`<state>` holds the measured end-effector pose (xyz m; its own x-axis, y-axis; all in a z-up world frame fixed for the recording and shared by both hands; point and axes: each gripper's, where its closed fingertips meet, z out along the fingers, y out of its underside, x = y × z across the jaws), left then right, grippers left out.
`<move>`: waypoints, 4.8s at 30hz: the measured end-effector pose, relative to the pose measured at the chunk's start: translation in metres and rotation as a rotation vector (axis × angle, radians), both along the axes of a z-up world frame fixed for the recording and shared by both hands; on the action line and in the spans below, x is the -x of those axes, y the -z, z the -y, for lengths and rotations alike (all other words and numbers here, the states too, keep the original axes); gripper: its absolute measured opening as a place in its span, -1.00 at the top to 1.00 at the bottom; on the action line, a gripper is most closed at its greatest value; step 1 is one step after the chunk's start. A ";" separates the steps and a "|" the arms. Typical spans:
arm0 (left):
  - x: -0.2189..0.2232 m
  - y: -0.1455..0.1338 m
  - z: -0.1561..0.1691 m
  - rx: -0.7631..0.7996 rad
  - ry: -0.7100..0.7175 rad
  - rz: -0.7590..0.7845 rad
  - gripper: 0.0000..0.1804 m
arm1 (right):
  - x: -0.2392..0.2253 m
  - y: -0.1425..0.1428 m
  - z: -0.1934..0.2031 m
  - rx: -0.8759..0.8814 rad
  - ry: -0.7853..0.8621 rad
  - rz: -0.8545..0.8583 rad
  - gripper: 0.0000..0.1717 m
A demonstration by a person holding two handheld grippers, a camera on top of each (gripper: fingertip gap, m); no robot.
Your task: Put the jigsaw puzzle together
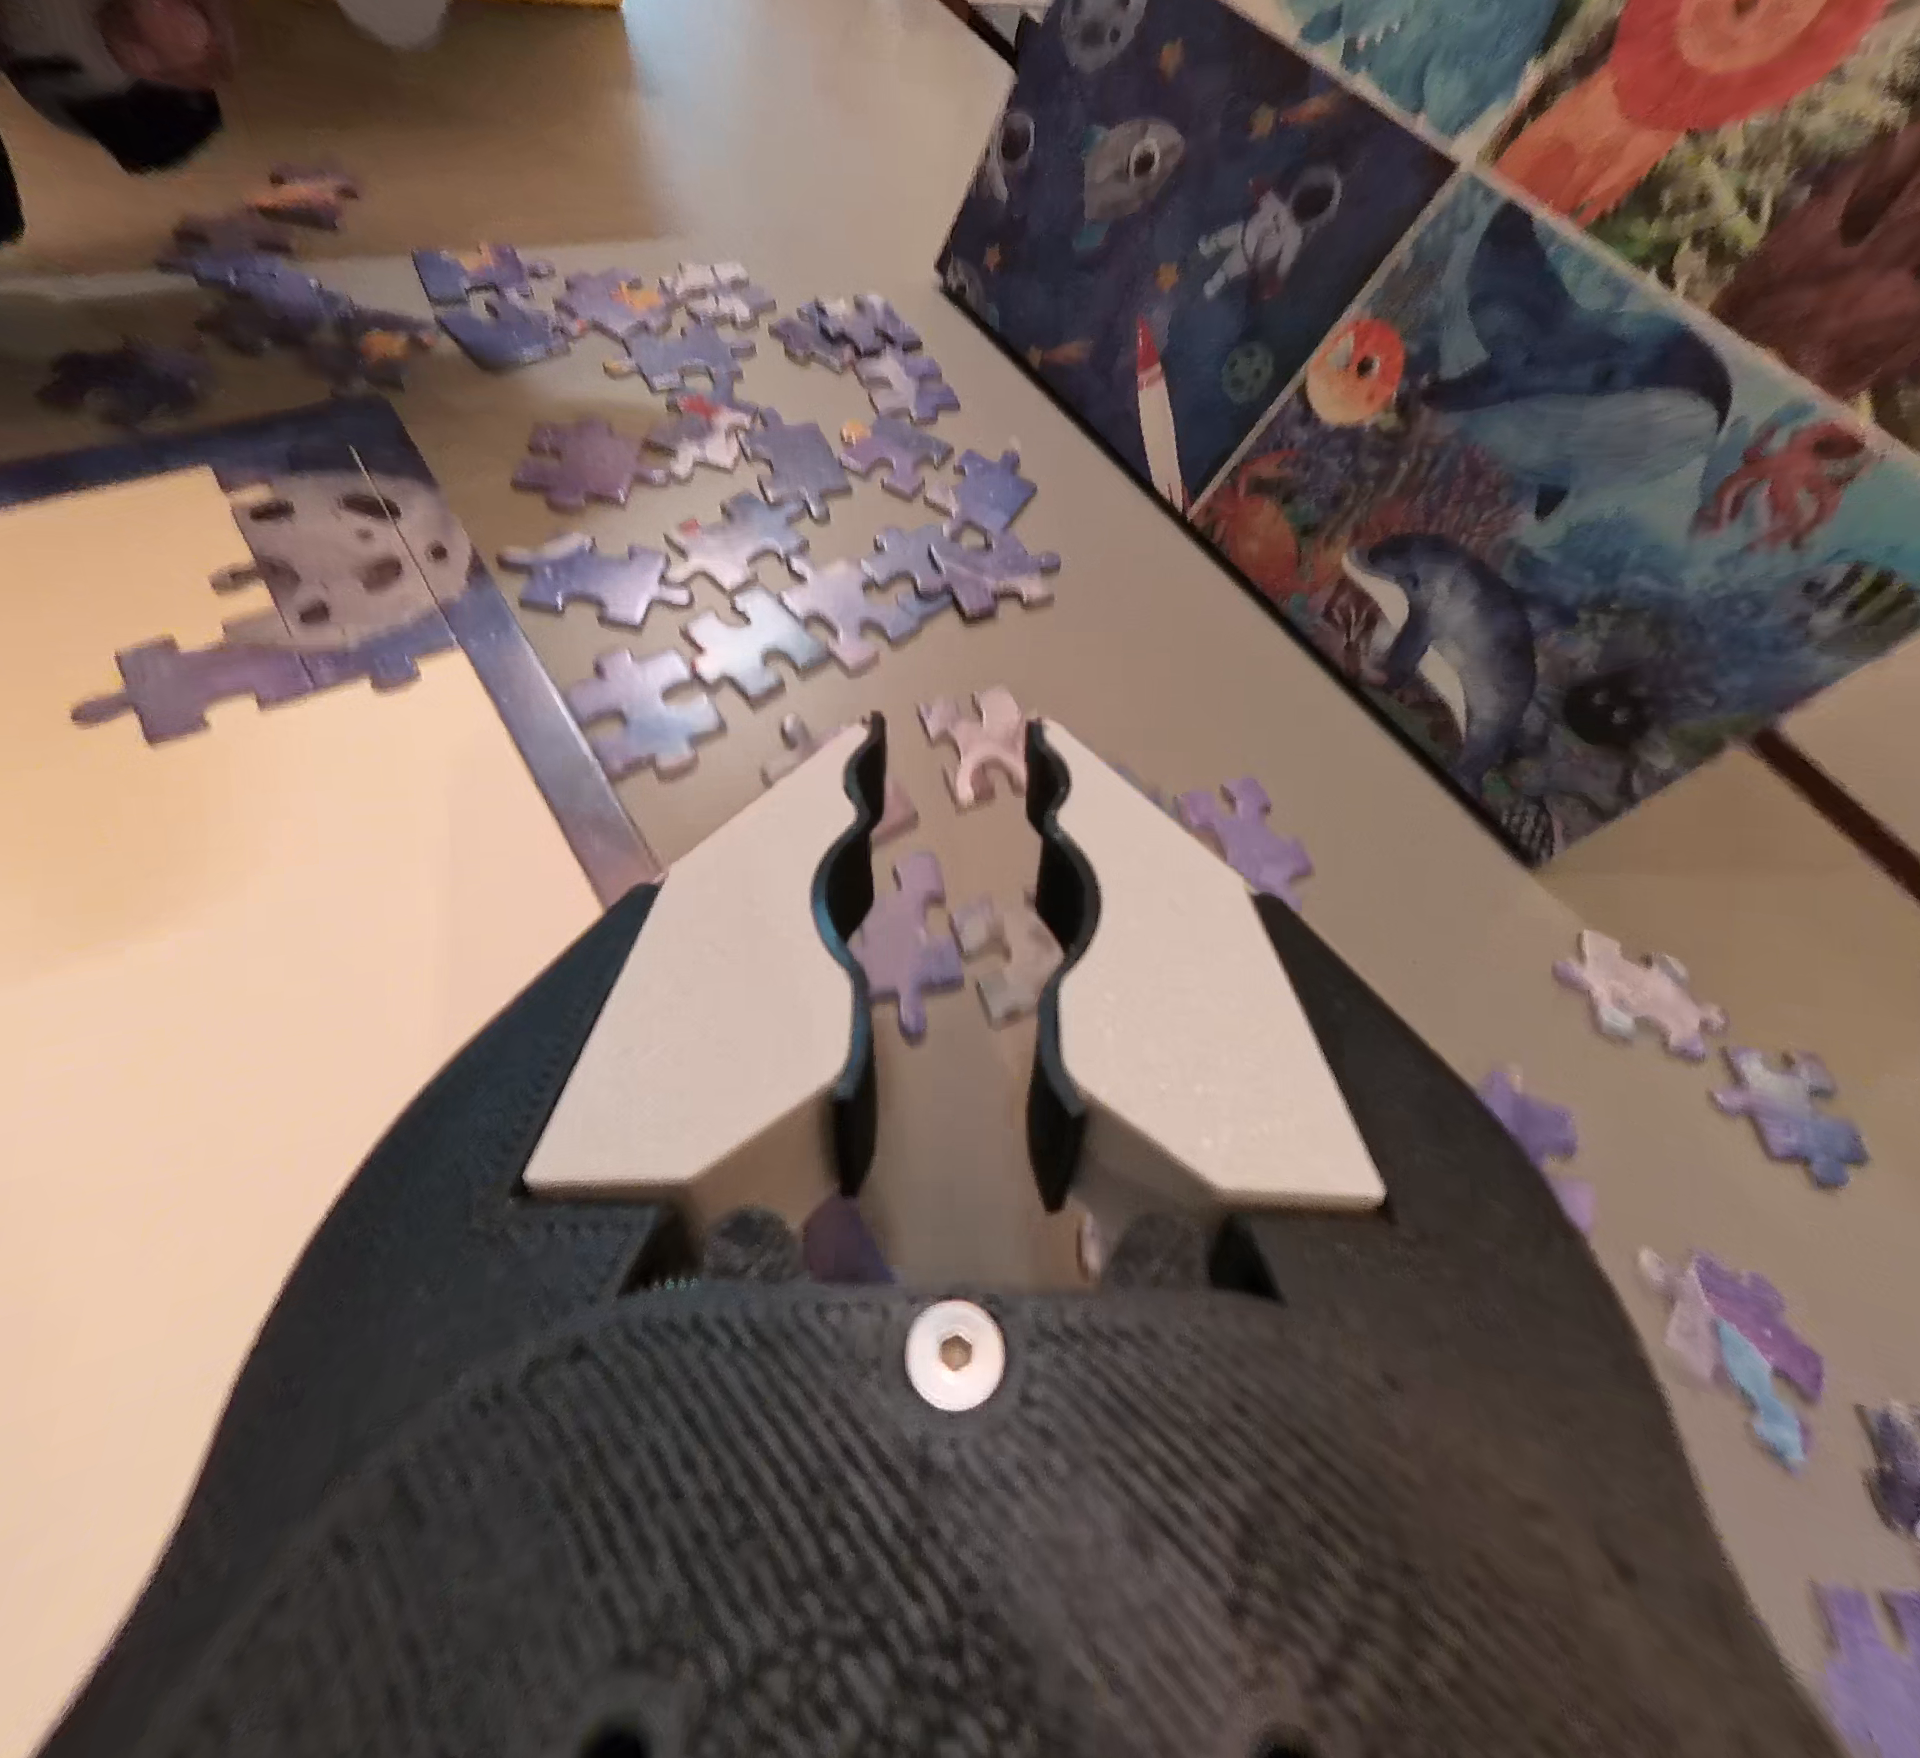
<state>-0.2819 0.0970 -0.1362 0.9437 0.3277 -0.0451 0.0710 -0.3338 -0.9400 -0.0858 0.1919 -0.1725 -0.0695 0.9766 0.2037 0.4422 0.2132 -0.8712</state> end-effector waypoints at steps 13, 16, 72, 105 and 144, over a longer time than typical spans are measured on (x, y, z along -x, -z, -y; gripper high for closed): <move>0.000 -0.013 0.004 -0.054 0.011 0.020 0.97 | 0.156 0.010 0.015 -0.114 -0.257 0.230 0.62; 0.002 -0.017 0.006 -0.080 0.013 0.043 0.97 | 0.175 0.031 0.013 -0.071 -0.255 0.303 0.61; -0.005 -0.023 0.005 -0.123 0.058 0.099 0.95 | 0.150 0.044 0.047 0.355 -0.324 0.401 0.75; -0.004 -0.024 0.006 -0.133 0.060 0.114 0.96 | 0.164 0.037 0.041 0.210 -0.456 0.384 0.42; -0.006 -0.023 0.004 -0.128 0.069 0.118 0.95 | 0.016 0.007 0.093 0.194 -0.359 0.277 0.89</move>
